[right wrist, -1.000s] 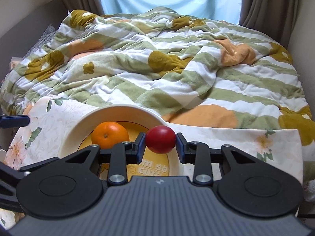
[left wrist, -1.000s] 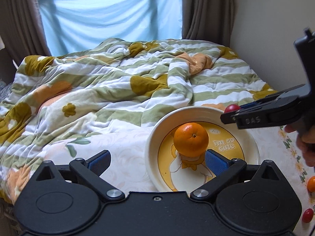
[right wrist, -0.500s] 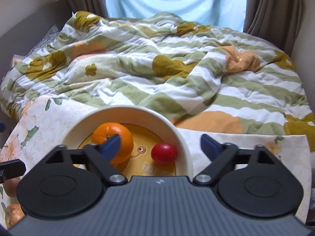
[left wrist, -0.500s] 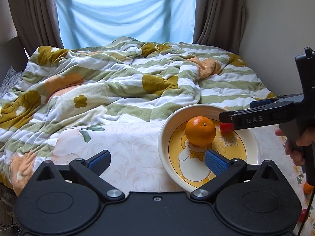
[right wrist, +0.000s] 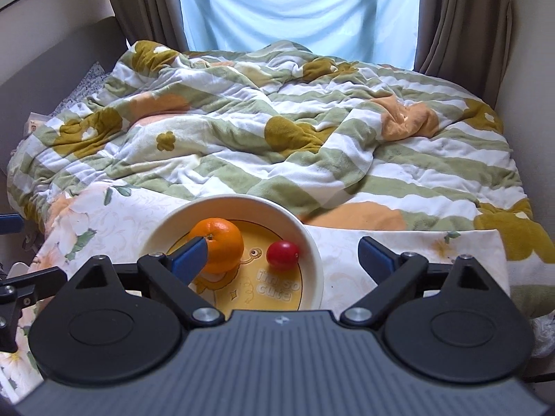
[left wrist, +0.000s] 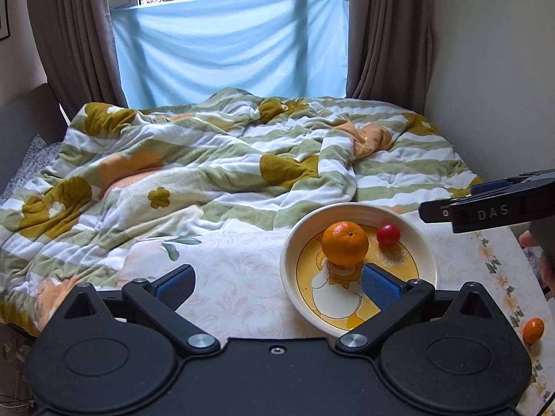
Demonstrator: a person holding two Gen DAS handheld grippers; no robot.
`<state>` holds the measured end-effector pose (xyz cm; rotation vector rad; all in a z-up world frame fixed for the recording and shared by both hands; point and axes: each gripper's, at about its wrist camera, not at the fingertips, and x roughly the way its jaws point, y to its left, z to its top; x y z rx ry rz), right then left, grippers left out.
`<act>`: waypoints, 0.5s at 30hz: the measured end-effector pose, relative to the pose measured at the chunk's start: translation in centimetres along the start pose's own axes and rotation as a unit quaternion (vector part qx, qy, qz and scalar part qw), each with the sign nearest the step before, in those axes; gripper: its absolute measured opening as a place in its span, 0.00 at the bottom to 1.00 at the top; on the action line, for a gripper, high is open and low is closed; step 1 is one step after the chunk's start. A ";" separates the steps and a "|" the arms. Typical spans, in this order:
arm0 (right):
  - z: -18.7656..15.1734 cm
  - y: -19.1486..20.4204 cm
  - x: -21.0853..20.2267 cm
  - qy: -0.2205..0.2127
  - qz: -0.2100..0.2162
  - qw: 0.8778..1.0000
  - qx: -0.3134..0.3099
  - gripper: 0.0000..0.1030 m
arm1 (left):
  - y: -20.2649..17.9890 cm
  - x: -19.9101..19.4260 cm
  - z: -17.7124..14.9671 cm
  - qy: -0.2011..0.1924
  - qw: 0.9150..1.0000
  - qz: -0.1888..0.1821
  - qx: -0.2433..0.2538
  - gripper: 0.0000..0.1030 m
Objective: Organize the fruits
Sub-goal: 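Lower the orange and tomato into the bowl and open both grippers, then grasp another orange with the left gripper while the right gripper grasps a red tomato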
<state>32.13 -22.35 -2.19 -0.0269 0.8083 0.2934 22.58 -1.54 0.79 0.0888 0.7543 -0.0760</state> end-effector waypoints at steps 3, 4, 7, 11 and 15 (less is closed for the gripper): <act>-0.2 0.2 -2.5 -0.004 -0.006 1.000 0.003 1.00 | -0.3 -1.8 -0.3 -0.010 1.000 0.006 -0.001 1.00; -0.3 0.2 -3.3 -0.005 -0.007 1.000 0.003 1.00 | -0.5 -2.4 -0.5 -0.012 1.000 0.008 0.000 1.00; -1.0 0.5 -5.8 -0.007 -0.015 1.000 0.002 1.00 | -1.1 -4.3 -1.1 -0.018 1.000 0.015 -0.001 1.00; -2.1 0.6 -9.1 -0.015 -0.019 1.000 0.001 1.00 | -2.0 -6.6 -2.0 -0.025 1.000 0.017 -0.006 1.00; -3.5 0.5 -12.4 -0.029 -0.026 0.999 0.006 1.00 | -3.3 -8.8 -3.1 -0.031 0.999 0.017 -0.008 1.00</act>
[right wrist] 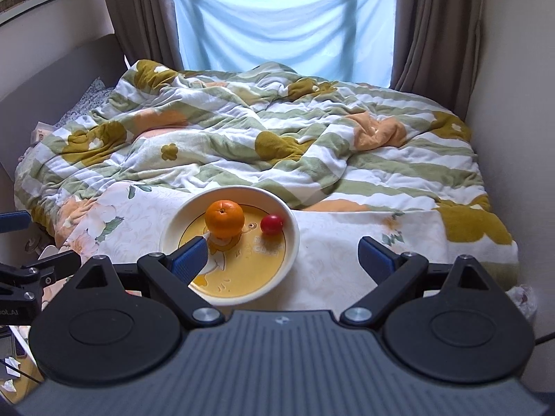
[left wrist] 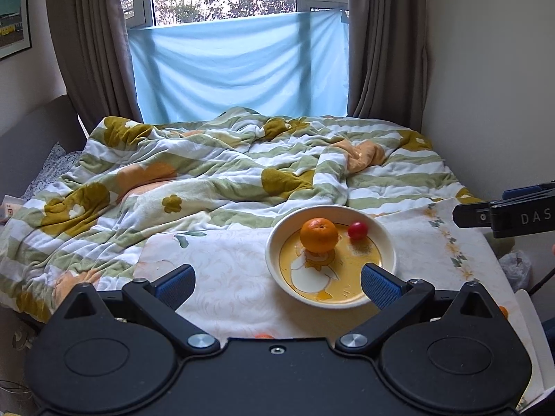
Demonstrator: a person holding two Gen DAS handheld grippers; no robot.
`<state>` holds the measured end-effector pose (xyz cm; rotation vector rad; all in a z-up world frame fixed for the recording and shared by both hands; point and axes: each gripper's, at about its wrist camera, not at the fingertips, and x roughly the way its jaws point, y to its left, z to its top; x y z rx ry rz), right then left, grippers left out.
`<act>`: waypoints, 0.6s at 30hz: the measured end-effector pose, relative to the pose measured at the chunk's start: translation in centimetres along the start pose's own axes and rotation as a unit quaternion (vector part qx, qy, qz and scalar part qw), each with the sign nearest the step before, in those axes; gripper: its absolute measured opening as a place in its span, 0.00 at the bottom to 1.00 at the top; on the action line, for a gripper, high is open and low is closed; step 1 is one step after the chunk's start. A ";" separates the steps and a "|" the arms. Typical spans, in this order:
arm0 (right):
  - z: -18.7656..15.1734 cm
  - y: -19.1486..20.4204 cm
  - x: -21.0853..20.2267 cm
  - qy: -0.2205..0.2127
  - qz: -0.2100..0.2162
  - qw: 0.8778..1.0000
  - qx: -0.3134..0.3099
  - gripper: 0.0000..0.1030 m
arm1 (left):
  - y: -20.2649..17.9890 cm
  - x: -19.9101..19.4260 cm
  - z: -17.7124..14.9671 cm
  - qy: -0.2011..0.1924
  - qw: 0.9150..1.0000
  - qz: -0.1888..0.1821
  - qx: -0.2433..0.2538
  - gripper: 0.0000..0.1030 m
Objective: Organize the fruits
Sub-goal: 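Grasp another orange with the left gripper while the right gripper grasps a red tomato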
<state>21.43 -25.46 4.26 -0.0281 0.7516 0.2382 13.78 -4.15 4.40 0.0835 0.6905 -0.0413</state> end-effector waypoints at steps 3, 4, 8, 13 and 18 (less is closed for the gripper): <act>-1.1 -0.6 -2.2 -0.004 0.000 1.000 0.006 1.00 | -1.2 -1.4 -0.6 -0.004 1.000 0.006 0.001 1.00; -1.5 -0.7 -2.8 -0.004 -0.006 1.000 0.003 1.00 | -1.6 -1.8 -0.9 -0.003 1.000 0.007 0.002 1.00; -2.7 -1.4 -5.3 -0.010 -0.023 1.000 -0.012 1.00 | -3.1 -2.7 -2.3 0.005 1.000 0.004 -0.002 1.00; -5.0 -2.7 -7.5 -0.008 -0.029 0.999 -0.010 1.00 | -5.0 -2.9 -4.0 0.025 1.000 -0.013 0.002 1.00; -7.7 -4.0 -8.8 -0.001 -0.049 0.999 -0.011 1.00 | -6.6 -2.2 -5.5 0.045 0.999 -0.029 0.010 1.00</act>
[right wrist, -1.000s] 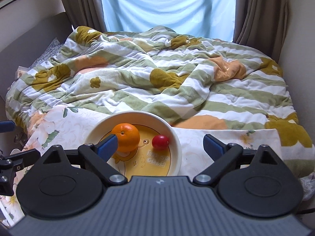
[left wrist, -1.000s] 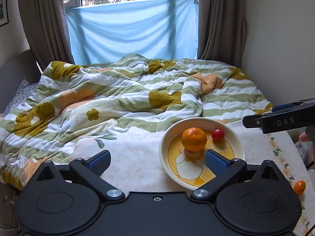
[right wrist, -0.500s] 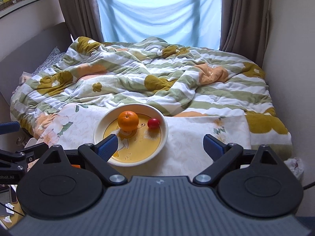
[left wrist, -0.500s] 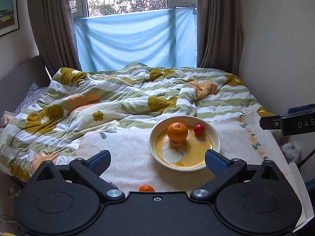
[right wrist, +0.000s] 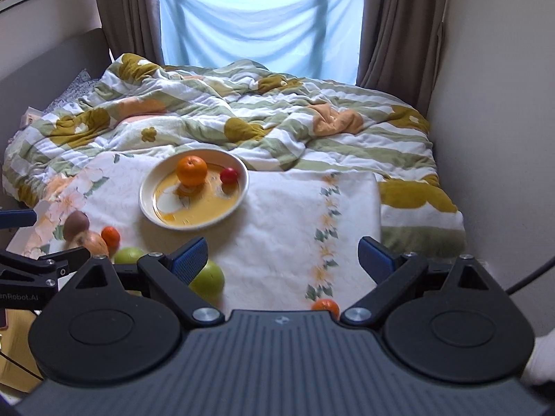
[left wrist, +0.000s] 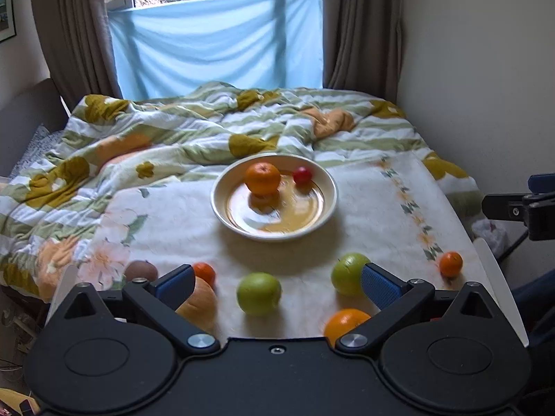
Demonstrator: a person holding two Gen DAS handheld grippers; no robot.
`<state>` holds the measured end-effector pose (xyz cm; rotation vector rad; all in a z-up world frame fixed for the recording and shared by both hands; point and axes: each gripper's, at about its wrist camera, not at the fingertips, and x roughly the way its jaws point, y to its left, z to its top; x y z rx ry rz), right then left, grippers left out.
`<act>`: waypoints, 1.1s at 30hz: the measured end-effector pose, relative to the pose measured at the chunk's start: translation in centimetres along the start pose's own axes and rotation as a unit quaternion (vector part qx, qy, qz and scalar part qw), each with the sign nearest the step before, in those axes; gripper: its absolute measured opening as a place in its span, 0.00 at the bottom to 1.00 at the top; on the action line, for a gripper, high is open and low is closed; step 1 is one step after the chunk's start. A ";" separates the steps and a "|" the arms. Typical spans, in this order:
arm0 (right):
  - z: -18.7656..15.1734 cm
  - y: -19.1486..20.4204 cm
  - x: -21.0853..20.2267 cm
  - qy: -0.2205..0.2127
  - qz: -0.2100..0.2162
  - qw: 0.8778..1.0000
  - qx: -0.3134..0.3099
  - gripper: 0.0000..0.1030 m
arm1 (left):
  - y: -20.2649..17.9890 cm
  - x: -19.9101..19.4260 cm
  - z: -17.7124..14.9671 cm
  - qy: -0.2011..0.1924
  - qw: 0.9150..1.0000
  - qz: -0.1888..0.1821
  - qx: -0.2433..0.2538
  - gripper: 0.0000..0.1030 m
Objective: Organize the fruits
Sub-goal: 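Grasp another orange with the left gripper while the right gripper grasps a red tomato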
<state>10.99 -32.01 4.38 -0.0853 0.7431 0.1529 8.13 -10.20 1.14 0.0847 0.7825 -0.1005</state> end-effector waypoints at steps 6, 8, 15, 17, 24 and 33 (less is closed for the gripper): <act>-3.7 -1.1 0.5 0.013 -0.012 1.000 -0.001 1.00 | -1.3 2.6 -2.1 0.028 0.999 -0.024 0.014 1.00; -5.0 -1.4 1.1 0.022 -0.019 1.000 -0.003 1.00 | -1.8 3.5 -3.0 0.035 0.999 -0.030 0.018 1.00; -9.6 -2.3 3.7 0.049 -0.006 0.999 0.000 1.00 | -3.7 6.1 -5.8 0.064 0.996 -0.050 0.032 1.00; -10.6 -2.3 4.3 0.052 0.002 0.999 -0.006 1.00 | -4.3 6.9 -6.4 0.067 0.995 -0.057 0.040 1.00; -13.1 -1.9 6.5 0.050 0.024 0.998 -0.036 1.00 | -5.8 10.0 -7.6 0.075 0.993 -0.063 0.057 0.86; -14.0 -1.6 8.5 0.060 0.036 0.996 -0.049 0.99 | -5.3 11.2 -7.6 0.074 0.993 -0.087 0.041 0.63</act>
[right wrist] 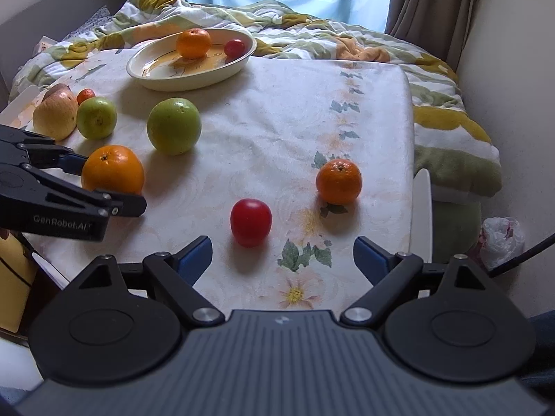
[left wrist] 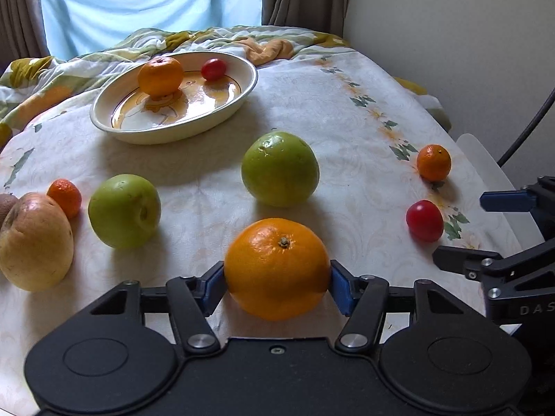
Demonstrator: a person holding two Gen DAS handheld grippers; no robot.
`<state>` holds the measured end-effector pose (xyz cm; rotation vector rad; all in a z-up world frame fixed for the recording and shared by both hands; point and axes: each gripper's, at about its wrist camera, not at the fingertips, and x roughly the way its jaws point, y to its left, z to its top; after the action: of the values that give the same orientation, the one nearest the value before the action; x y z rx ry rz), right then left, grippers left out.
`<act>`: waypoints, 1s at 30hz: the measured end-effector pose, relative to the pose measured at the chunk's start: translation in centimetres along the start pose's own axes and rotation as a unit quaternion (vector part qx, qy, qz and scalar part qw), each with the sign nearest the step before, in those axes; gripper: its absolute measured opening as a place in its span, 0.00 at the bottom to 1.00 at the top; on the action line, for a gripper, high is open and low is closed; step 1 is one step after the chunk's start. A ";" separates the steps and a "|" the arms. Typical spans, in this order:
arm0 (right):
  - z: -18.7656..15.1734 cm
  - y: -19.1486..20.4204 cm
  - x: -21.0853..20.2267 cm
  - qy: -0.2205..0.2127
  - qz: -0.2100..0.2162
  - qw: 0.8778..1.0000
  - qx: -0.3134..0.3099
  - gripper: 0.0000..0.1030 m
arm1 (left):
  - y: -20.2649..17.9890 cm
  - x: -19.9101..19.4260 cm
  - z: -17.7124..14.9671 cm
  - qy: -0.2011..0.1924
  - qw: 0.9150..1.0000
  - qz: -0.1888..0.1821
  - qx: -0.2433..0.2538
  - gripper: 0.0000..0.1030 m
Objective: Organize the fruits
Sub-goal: 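Grasp another orange with the left gripper while the right gripper grasps a red tomato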
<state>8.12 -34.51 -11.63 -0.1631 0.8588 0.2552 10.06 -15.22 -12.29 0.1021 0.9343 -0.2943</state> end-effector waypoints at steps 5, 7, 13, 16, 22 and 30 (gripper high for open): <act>0.1 0.5 1.1 0.011 0.009 1.000 -0.009 0.82 | 0.2 -0.1 0.0 0.004 1.000 0.001 0.002 0.63; 0.2 0.6 1.6 0.015 0.012 1.000 -0.006 0.77 | 0.3 -0.1 0.1 0.006 1.000 0.003 0.002 0.63; 0.5 0.7 2.2 0.014 0.020 1.000 -0.002 0.65 | 0.6 -0.2 -0.1 0.006 1.000 0.004 0.009 0.63; 0.8 0.9 2.3 0.011 0.024 1.000 -0.004 0.53 | 0.6 -0.3 -0.2 0.004 1.000 0.005 0.011 0.63; 1.3 1.2 2.5 0.012 0.023 1.000 -0.008 0.42 | 0.5 -0.4 -0.4 0.000 1.000 0.008 0.019 0.63; 1.7 1.0 1.5 0.005 0.023 1.000 0.004 0.42 | 1.5 -1.6 -0.5 -0.003 1.000 0.013 0.003 0.63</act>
<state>10.00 -32.95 -11.69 -0.1382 0.8745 0.2934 9.21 -13.36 -11.34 0.1191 0.9252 -0.2733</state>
